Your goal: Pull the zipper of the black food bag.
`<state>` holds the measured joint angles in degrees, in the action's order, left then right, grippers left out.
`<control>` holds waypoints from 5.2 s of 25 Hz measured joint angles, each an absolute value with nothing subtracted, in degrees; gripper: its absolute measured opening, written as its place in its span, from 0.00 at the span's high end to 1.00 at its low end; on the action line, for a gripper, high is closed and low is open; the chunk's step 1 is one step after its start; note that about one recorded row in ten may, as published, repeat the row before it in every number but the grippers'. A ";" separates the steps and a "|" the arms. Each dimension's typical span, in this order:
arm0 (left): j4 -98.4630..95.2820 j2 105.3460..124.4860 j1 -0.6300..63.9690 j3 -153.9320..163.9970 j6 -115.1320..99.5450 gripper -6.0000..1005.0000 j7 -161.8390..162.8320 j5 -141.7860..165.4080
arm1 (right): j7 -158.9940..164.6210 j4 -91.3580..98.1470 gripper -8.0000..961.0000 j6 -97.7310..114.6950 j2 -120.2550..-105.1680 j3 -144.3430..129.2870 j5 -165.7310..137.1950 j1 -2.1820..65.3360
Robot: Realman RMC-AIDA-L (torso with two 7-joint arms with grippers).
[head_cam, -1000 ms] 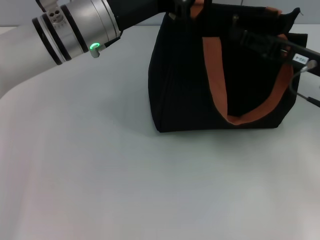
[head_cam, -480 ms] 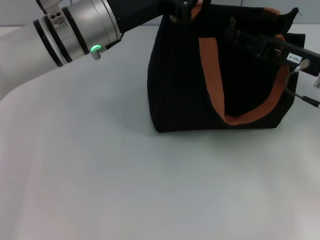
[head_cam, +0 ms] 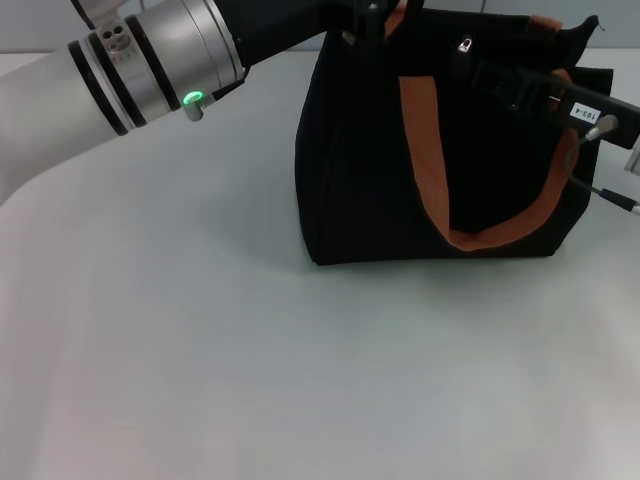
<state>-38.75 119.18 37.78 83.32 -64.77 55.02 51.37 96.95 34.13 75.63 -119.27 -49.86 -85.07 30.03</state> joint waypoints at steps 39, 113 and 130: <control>-38.87 119.12 35.50 80.23 -62.40 0.99 50.90 48.74 | 104.17 34.75 0.99 70.89 -119.21 -48.20 -85.30 26.71; -38.16 118.38 11.17 88.09 -97.29 0.21 52.15 65.10 | 48.61 24.62 0.16 116.68 -119.39 -37.97 -97.43 14.66; -38.10 118.39 13.71 88.77 -97.13 0.21 52.36 66.24 | 46.28 24.35 0.16 116.67 -119.35 -38.14 -98.13 14.93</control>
